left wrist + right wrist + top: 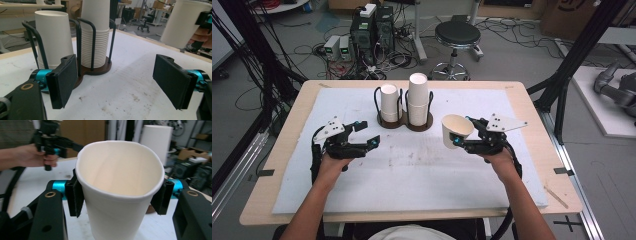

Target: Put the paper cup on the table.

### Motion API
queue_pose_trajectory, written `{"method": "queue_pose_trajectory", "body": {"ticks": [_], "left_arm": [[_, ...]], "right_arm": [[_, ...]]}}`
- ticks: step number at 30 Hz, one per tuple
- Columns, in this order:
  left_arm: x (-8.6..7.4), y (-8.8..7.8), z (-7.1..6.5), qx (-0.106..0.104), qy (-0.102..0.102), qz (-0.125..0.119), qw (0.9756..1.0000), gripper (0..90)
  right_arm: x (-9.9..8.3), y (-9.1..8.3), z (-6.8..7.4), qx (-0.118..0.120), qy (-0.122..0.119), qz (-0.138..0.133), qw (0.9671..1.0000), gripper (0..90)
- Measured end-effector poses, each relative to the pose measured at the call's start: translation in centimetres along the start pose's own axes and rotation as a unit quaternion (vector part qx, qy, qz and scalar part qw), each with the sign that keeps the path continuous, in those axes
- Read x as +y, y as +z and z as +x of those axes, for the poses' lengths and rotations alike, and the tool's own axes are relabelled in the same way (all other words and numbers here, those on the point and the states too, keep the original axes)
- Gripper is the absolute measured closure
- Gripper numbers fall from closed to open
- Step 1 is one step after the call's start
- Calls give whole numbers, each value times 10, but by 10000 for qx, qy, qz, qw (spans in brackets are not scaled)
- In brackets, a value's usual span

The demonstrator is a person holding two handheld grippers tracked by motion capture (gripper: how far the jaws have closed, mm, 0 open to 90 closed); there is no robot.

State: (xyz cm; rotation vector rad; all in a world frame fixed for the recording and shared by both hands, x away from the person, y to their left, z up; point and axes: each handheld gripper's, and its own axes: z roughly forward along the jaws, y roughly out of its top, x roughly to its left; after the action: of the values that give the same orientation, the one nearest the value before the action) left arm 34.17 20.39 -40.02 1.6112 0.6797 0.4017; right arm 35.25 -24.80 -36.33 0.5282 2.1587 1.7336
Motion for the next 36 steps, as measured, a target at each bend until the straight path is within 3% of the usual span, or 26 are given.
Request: {"method": "queue_pose_trajectory", "body": {"ticks": [7,11,16,23,30,36], "left_arm": [[-5,1,4,83,39,75,9999,205],[-6,1,5,98,10,50,9999,205],[-7,3,5,61,14,124,9999,205],[-7,3,6,60,-10,105,9999,205],[-8,3,6,71,-20,133,9999,205],[-8,3,6,75,-31,137,9999,205]], "right_arm": [[-14,-9,-17,-655,9,179,9977,380],[-23,-16,-27,-1050,82,246,9941,375],[-32,-25,-38,-1364,275,248,9900,373],[-49,-27,-57,-1947,579,328,9786,373],[-61,-31,-72,-2235,872,409,9699,375],[-68,-32,-77,-2333,946,610,9659,376]]}}
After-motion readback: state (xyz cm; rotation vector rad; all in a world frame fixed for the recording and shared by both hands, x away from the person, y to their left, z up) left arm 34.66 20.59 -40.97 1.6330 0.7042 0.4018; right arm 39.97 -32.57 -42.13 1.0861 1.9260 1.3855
